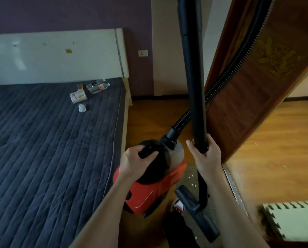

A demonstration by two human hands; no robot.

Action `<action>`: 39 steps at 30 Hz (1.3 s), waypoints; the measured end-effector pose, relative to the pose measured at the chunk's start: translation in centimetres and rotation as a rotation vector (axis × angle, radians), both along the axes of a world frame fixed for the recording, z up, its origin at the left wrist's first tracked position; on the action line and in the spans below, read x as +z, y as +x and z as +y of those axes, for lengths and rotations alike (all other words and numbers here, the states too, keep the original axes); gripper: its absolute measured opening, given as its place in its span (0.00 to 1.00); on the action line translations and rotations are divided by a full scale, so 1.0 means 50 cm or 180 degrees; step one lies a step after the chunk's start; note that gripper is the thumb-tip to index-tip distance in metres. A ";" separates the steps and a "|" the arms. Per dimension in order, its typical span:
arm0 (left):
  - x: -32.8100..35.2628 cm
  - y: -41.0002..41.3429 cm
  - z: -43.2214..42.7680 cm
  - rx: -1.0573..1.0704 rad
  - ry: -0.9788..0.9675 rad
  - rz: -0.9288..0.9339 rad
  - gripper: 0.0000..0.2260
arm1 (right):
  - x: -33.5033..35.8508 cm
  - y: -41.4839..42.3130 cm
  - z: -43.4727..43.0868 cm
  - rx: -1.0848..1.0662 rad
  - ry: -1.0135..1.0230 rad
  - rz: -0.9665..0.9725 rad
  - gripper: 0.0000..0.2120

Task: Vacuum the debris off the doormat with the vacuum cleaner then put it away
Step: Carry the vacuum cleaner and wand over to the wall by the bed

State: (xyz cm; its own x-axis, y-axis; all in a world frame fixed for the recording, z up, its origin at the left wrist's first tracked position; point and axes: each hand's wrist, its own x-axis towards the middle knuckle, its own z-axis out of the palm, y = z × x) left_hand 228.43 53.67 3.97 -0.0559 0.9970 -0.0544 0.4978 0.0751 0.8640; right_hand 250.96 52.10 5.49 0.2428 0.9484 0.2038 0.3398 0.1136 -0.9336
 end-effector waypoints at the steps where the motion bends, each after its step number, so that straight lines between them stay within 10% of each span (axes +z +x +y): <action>1: -0.001 0.001 0.028 0.0025 -0.0015 0.0024 0.07 | -0.003 0.003 0.029 0.0010 0.0001 -0.0010 0.09; 39: -0.044 0.120 1.266 -0.0060 0.0138 -0.0031 0.05 | -0.058 0.127 1.292 0.0155 -0.0025 -0.0213 0.07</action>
State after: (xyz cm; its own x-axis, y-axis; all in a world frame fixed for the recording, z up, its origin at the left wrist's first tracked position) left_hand 234.41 116.99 1.78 -0.0367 0.9993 -0.0116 0.4903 0.0281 0.8711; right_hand 257.29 116.72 2.58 0.1823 0.9605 0.2105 0.3956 0.1243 -0.9100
